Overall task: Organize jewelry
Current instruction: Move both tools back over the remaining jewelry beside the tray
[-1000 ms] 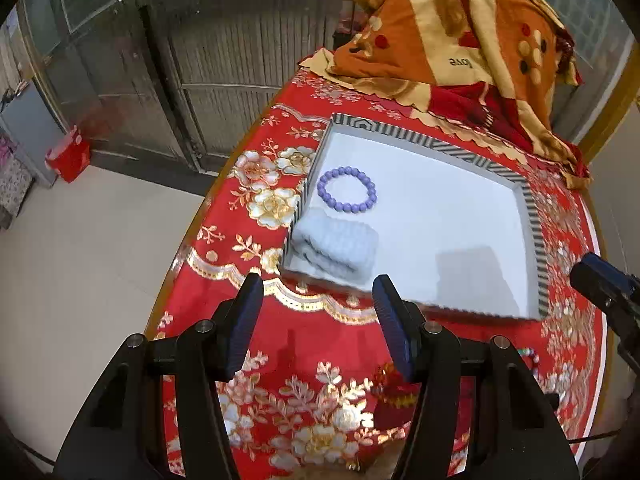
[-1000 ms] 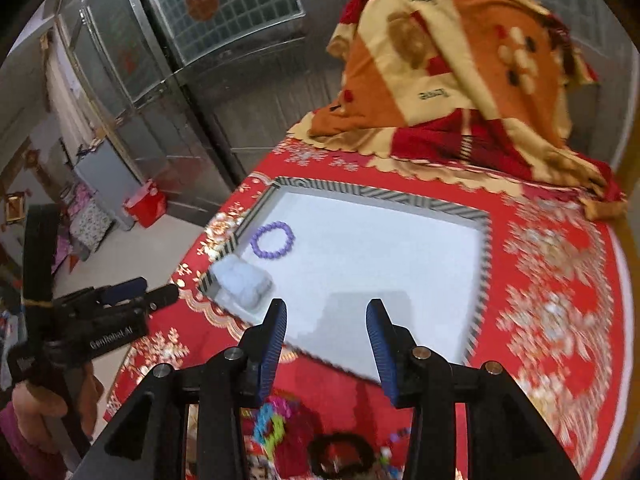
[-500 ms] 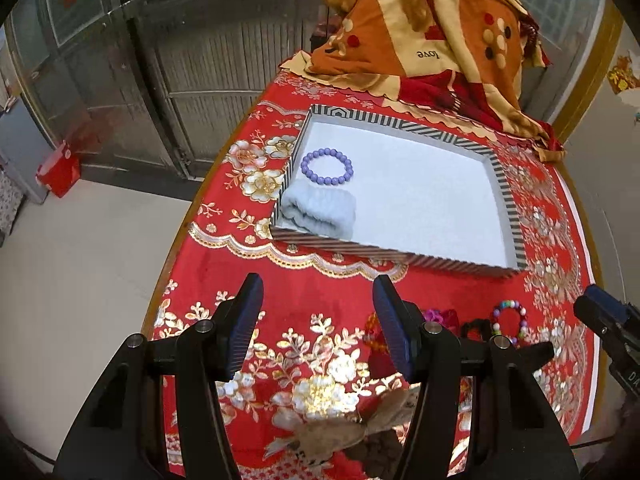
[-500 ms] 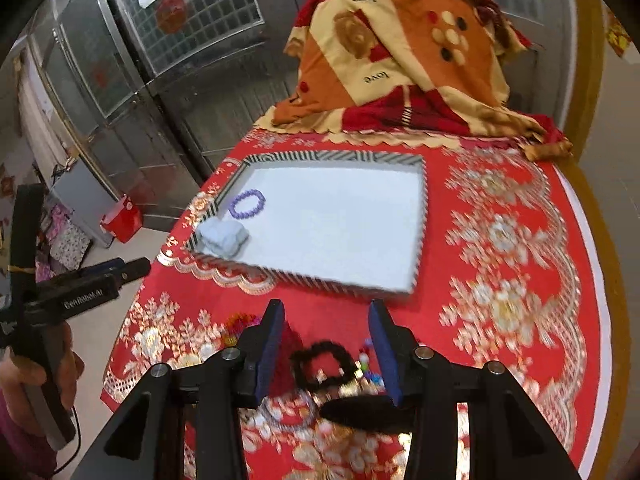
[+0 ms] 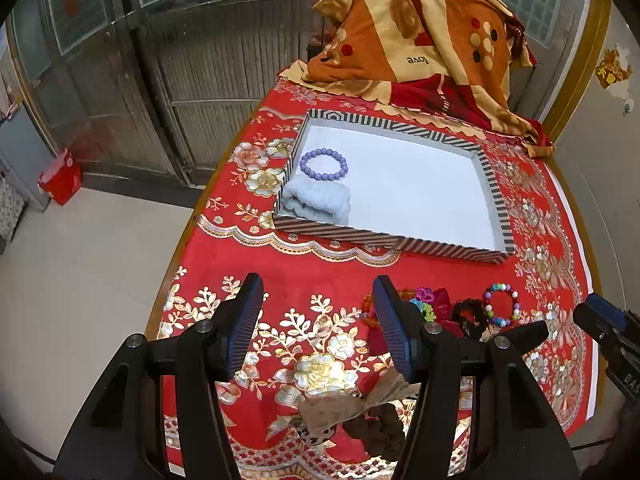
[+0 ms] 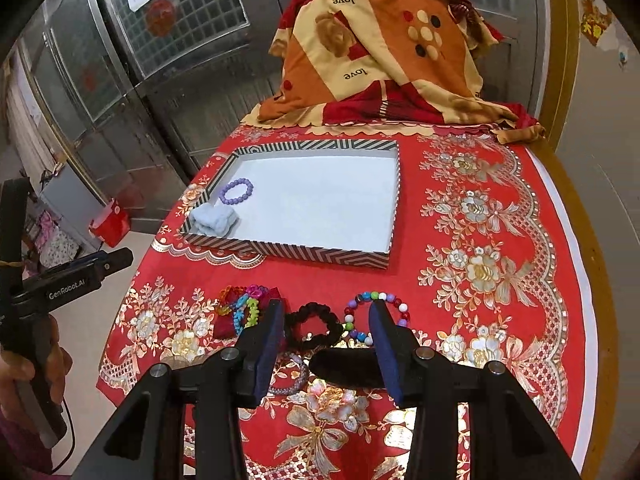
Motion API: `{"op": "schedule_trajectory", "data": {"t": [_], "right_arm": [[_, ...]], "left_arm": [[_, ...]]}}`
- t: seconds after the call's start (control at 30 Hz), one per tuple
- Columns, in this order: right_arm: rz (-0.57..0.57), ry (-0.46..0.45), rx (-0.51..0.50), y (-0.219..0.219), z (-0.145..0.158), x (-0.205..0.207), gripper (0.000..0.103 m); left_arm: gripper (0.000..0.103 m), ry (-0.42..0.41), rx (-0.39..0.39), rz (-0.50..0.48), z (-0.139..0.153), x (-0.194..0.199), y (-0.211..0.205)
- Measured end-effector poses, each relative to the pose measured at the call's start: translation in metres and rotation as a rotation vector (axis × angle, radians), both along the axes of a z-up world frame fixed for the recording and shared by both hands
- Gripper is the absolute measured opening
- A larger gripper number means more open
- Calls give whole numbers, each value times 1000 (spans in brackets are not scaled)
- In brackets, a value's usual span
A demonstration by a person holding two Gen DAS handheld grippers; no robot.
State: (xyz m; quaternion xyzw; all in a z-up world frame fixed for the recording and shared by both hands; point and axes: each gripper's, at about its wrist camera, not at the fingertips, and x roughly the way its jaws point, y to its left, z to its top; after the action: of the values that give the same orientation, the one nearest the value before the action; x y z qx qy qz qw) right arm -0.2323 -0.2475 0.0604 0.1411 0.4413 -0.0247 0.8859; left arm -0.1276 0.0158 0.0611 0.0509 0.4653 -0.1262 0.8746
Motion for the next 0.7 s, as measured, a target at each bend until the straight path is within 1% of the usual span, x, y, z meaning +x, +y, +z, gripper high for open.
{"op": "schedule_trajectory", "data": {"t": [0.27,0.43,0.53,0.6,0.7], "right_arm": [[-4,29,10,-5,-10,-9,43],[-13,60,30,-13,-23,-16,43],[-16,87,36,-16,-33,-19,43],[-19,106,47,-18,-39,-20,43],[-25,124,61,-22,-46,-20,43]], "left_arm": [[57,39,-20,-9,-7,-4,3],[57,96,-31,-19,-21,0,3],[57,143,-48,-45,-31,3,1],[57,179,-52,-79,-41,5,-3],[57,195,-26,-128,-53,8,-11]]}}
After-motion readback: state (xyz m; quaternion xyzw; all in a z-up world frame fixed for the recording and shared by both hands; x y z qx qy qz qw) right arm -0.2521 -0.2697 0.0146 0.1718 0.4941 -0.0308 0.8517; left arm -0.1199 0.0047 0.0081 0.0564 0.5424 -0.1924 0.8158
